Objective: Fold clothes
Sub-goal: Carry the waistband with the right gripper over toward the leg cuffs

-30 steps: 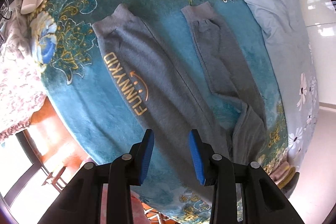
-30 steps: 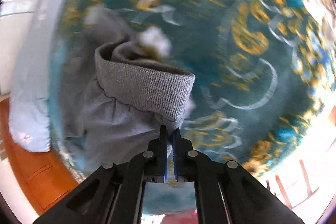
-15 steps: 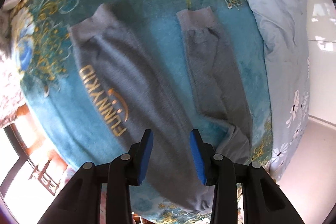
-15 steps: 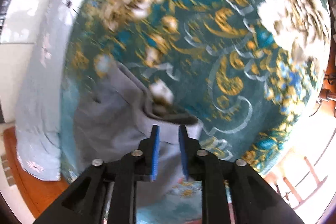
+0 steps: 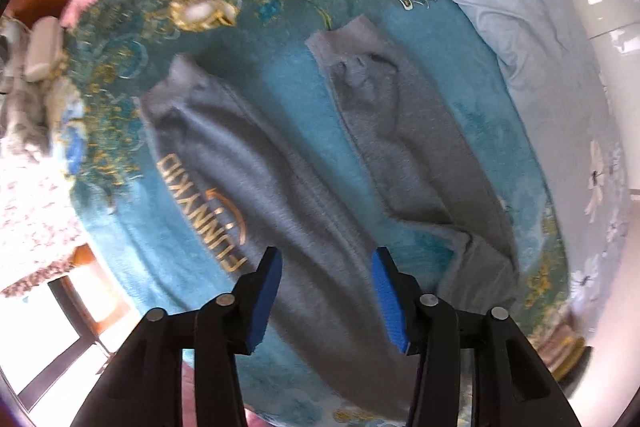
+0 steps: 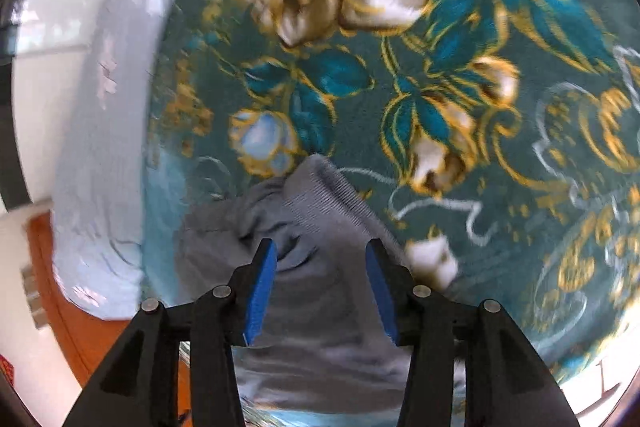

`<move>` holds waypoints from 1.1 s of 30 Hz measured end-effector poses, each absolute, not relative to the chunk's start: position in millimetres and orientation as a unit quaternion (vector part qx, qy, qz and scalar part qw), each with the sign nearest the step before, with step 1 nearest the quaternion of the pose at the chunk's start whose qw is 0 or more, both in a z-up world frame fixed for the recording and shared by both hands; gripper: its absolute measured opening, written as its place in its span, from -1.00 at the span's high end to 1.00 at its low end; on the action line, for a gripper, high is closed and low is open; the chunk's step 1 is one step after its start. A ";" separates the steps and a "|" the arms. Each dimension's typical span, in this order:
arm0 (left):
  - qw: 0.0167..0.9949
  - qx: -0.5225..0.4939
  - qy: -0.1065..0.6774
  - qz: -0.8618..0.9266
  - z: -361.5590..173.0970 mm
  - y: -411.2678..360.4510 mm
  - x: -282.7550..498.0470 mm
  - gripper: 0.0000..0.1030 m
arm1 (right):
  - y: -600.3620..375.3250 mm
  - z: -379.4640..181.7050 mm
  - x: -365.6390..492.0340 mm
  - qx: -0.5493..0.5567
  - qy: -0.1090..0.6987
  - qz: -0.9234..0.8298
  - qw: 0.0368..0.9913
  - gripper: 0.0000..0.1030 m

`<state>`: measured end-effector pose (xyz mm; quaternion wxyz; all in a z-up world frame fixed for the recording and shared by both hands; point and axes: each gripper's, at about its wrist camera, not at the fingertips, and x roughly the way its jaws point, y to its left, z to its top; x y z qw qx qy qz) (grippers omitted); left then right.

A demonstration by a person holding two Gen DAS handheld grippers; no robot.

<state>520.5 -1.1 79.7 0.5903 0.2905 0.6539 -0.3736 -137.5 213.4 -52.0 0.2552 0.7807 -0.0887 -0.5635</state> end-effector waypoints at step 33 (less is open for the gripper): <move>0.614 0.294 0.667 -0.304 76.3 29.4 499.0 -0.12 | 125.3 -59.1 -186.0 0.770 -0.041 -0.556 0.310 0.92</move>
